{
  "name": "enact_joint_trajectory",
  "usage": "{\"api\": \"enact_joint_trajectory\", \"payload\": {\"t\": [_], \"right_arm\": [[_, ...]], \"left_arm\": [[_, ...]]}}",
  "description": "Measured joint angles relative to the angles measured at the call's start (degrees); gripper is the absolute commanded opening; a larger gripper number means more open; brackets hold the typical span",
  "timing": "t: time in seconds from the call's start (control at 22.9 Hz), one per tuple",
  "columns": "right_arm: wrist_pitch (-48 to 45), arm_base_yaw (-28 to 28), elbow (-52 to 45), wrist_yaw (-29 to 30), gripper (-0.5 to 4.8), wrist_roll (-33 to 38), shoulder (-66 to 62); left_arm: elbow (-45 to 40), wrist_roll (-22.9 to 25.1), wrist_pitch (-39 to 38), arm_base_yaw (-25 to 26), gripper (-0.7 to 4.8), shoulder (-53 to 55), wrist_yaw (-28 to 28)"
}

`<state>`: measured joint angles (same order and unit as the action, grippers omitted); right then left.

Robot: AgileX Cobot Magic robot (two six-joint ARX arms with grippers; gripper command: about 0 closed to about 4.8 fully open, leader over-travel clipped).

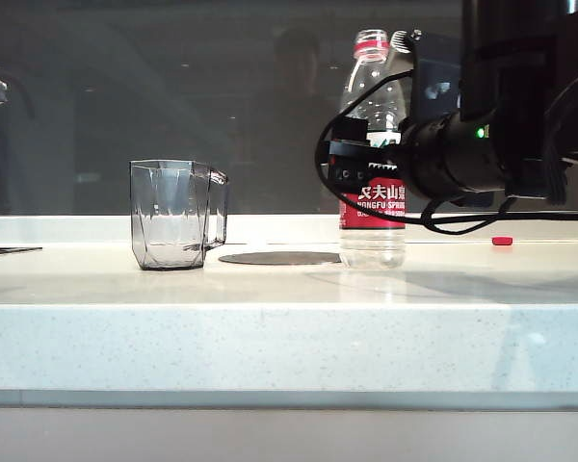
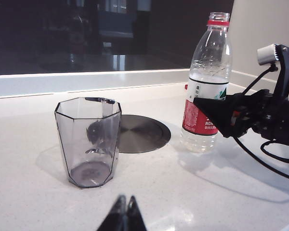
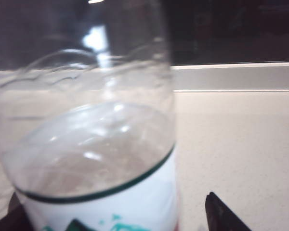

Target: Pick up the mineral water bottle on the table and pour water into the mug until it's half full.

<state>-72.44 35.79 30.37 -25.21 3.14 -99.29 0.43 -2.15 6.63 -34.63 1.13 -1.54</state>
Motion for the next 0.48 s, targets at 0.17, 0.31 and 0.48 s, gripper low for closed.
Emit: {"api": "enact_joint_trajectory", "payload": {"t": [0.17, 0.31, 0.48], "right_arm": [[-0.07, -0.48, 0.85, 0.28, 4.79, 0.02, -1.53], [-0.02, -0.55, 2.23, 2.05, 4.79, 0.00, -2.93], [0.39, -0.55, 3.54, 2.95, 4.79, -0.02, -4.26]], "left_arm": [[0.00, 0.00, 0.00, 0.00, -0.04, 0.00, 0.00], [0.00, 0.00, -0.02, 0.00, -0.04, 0.00, 0.00], [0.00, 0.00, 0.00, 0.00, -0.04, 0.00, 0.00]]}}
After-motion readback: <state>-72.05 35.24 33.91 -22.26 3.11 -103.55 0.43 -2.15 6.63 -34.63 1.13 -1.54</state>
